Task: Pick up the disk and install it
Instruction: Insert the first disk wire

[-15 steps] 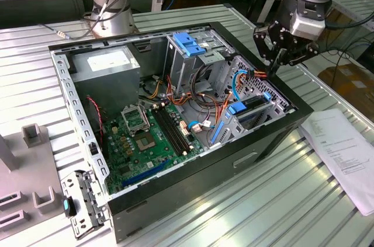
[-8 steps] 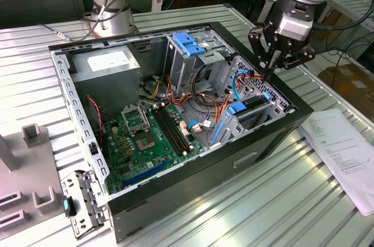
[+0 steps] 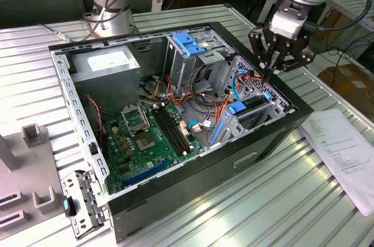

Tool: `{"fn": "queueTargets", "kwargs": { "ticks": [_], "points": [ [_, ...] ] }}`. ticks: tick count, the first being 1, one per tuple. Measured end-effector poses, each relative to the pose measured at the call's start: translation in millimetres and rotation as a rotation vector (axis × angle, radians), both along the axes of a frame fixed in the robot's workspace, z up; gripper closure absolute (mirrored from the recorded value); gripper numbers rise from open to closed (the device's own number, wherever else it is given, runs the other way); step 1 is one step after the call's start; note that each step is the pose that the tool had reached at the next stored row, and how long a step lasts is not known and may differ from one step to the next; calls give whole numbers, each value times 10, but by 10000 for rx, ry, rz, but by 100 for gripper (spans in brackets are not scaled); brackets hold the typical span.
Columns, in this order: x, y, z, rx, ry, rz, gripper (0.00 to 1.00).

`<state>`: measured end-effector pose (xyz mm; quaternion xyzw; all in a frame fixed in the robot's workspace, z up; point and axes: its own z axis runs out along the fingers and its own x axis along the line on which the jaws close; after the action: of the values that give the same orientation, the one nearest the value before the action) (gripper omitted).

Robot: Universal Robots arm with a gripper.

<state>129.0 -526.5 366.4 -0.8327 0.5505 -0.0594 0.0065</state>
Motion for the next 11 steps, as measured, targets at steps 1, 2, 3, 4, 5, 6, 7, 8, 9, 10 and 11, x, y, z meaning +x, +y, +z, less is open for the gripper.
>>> {"fn": "queueTargets", "kwargs": {
  "ticks": [1, 2, 3, 4, 5, 6, 7, 8, 9, 10, 11],
  "points": [
    [0, 0, -2, 0, 0, -162, 84],
    [0, 0, -5, 0, 0, -345, 84],
    [0, 0, -9, 0, 0, -686, 84],
    [0, 0, -13, 0, 0, -964, 84],
    [0, 0, -18, 0, 1, -1362, 84],
    [0, 0, -23, 0, 0, -1873, 84],
    [0, 0, -25, 0, 0, -2224, 84],
    [0, 0, -25, -2, 0, -2686, 84],
    [-1, 0, -26, -1, 0, -2867, 84],
    [-13, 0, -26, 0, 0, -3026, 84],
    [-28, 1, -26, -1, 1, -3045, 84]
  ]
}}
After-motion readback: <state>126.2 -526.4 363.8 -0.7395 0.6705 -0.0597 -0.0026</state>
